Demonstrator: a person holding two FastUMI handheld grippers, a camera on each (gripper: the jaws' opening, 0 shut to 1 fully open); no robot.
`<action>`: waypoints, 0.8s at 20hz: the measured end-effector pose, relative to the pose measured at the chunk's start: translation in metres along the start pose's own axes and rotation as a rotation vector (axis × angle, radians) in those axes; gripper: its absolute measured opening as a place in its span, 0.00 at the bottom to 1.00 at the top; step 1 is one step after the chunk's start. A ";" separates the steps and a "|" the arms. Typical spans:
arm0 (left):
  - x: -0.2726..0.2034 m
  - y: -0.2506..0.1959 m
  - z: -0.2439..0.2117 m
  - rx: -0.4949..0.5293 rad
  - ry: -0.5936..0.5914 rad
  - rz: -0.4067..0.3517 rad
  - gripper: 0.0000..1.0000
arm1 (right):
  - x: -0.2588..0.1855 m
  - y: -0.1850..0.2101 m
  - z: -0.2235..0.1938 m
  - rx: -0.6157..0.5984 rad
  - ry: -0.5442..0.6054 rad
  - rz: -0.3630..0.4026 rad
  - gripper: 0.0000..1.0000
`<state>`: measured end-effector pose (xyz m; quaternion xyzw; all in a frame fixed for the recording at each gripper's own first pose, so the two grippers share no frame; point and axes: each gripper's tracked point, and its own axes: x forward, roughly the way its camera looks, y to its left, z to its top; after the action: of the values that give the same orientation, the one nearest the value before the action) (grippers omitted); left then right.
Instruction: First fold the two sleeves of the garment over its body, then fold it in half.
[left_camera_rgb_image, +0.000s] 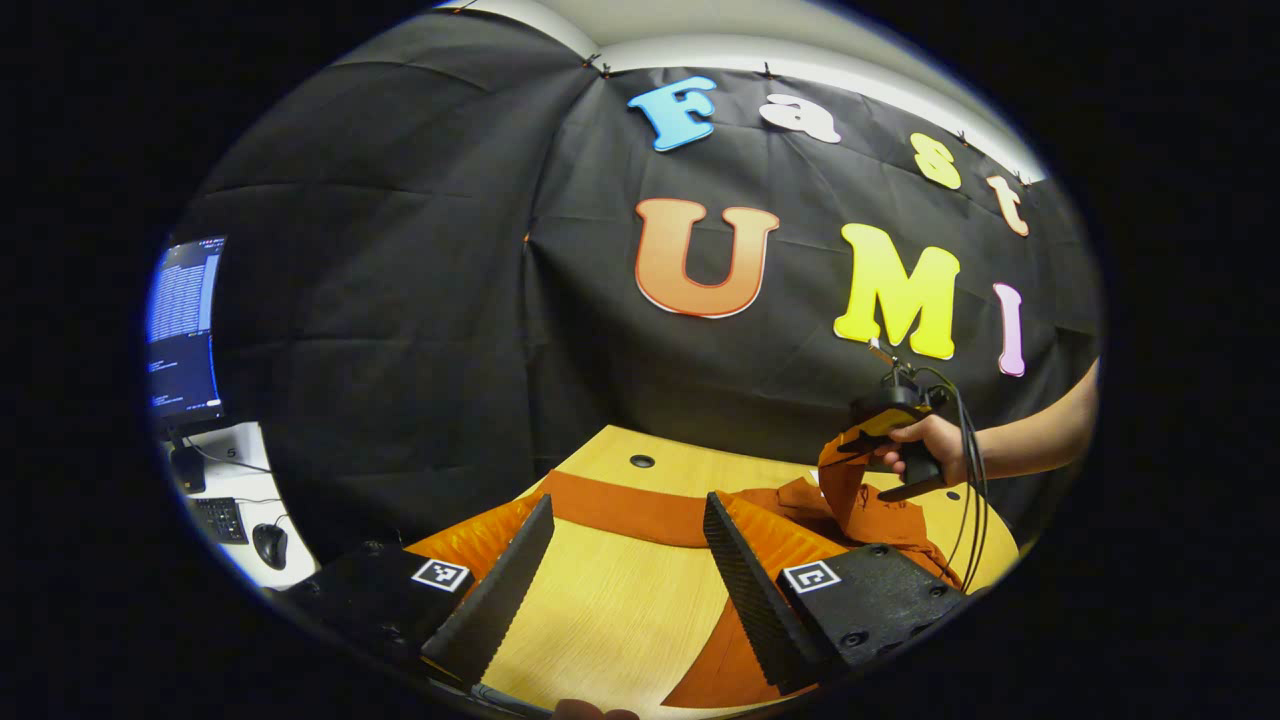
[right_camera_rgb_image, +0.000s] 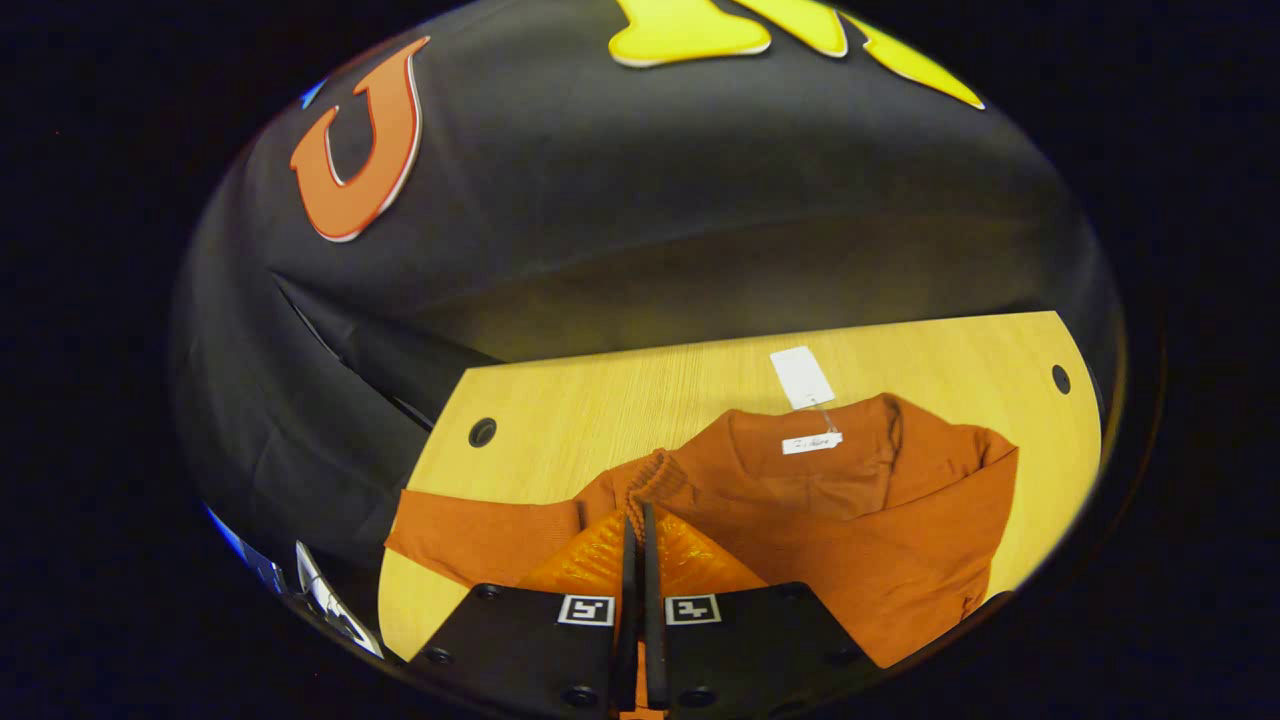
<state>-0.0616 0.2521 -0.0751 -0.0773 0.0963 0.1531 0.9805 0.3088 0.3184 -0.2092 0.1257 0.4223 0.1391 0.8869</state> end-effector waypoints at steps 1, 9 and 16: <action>-0.001 0.005 -0.004 -0.008 0.008 0.013 0.98 | 0.013 0.004 -0.006 0.005 0.013 -0.005 0.04; 0.014 0.020 -0.005 -0.046 0.020 0.019 0.98 | 0.018 0.045 -0.014 0.057 0.033 0.100 0.14; 0.074 0.019 0.010 -0.044 -0.001 -0.063 0.98 | -0.074 0.026 -0.007 0.014 -0.059 0.149 0.50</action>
<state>0.0034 0.2925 -0.0837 -0.1016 0.0899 0.1242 0.9829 0.2548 0.3169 -0.1513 0.1670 0.3866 0.1978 0.8852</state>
